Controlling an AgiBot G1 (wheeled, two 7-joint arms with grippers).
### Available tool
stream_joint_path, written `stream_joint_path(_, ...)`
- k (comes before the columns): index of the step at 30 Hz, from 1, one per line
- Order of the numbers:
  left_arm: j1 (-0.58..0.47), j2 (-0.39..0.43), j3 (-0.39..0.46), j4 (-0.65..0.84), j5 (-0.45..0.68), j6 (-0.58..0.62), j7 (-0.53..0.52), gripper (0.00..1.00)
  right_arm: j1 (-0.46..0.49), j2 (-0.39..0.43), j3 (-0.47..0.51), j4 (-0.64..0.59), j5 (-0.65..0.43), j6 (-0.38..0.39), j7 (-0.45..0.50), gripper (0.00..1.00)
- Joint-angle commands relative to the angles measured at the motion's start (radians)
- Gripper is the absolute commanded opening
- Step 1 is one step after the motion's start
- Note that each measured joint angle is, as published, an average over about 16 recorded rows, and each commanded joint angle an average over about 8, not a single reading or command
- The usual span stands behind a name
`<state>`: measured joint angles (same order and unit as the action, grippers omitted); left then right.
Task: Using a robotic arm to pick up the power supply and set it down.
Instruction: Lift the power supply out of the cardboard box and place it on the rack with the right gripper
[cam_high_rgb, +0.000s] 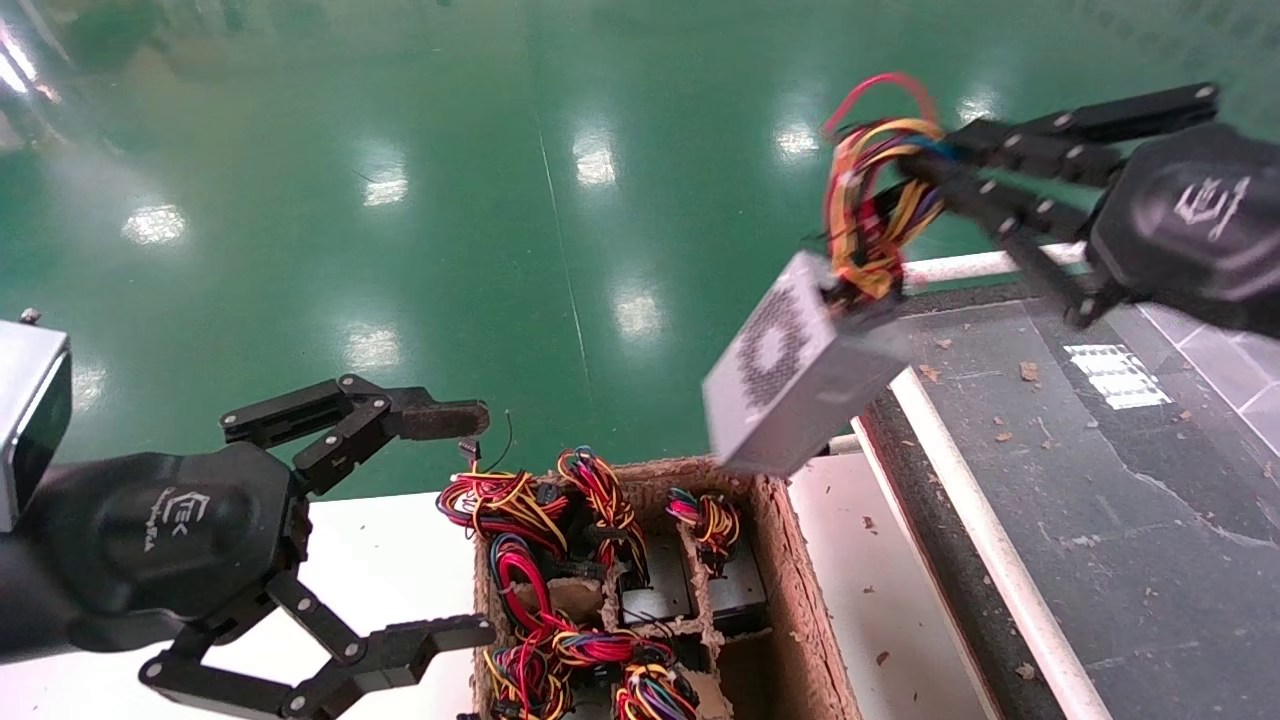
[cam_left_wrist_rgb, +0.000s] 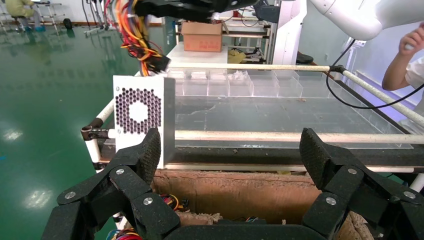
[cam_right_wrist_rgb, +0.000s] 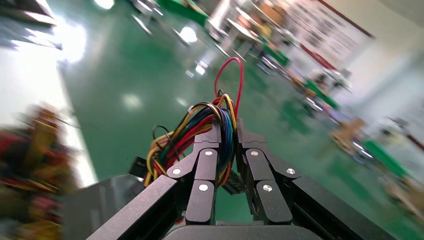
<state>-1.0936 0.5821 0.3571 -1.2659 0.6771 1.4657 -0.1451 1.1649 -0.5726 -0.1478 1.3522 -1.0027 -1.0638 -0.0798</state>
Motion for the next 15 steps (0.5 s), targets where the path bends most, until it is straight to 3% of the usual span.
stream_joint_path(1,0.000,0.000,0.000,0.000,0.000,0.000,0.000,1.00,-0.011,0.003,0.011,0.000,-0.028,0.054,-0.014,0.00)
stream_joint_path(8,0.000,0.000,0.000,0.000,0.000,0.000,0.000,1.00,-0.042,0.023,0.015,-0.006,-0.161,0.238,-0.011,0.00)
stream_joint_path(15,0.000,0.000,0.000,0.000,0.000,0.000,0.000,1.00,-0.071,0.040,-0.010,-0.030,-0.277,0.346,0.015,0.00)
